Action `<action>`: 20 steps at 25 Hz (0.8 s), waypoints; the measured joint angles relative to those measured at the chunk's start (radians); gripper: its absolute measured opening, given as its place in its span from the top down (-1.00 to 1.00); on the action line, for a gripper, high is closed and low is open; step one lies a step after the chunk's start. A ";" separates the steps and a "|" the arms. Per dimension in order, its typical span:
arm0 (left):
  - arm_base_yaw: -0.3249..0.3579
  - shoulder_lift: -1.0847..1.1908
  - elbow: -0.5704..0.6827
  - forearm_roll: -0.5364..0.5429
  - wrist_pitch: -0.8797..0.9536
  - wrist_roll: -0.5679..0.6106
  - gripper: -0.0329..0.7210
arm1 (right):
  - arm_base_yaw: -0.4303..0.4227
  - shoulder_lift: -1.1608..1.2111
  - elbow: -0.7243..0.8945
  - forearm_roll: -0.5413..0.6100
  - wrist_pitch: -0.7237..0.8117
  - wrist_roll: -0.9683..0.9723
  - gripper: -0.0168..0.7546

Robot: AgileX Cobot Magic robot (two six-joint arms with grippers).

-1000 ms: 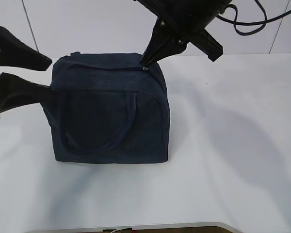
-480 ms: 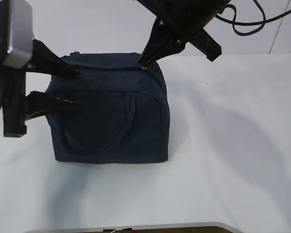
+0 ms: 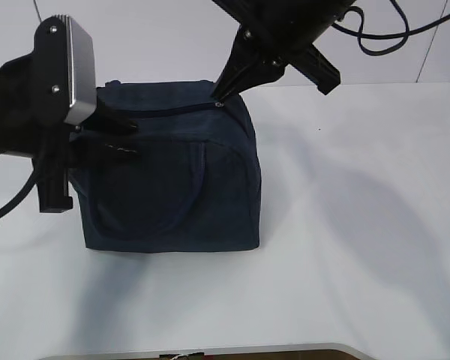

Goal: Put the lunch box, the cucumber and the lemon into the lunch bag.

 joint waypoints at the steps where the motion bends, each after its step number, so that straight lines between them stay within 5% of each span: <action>1: 0.000 0.000 0.000 0.000 -0.012 0.002 0.47 | 0.000 0.000 0.000 0.001 0.000 0.000 0.94; 6: -0.001 0.002 0.000 0.034 -0.062 0.004 0.90 | 0.000 0.000 0.000 0.005 0.011 -0.002 0.94; 20: -0.002 0.002 0.000 0.066 -0.110 0.004 0.94 | -0.037 0.000 0.000 -0.004 0.076 -0.004 0.94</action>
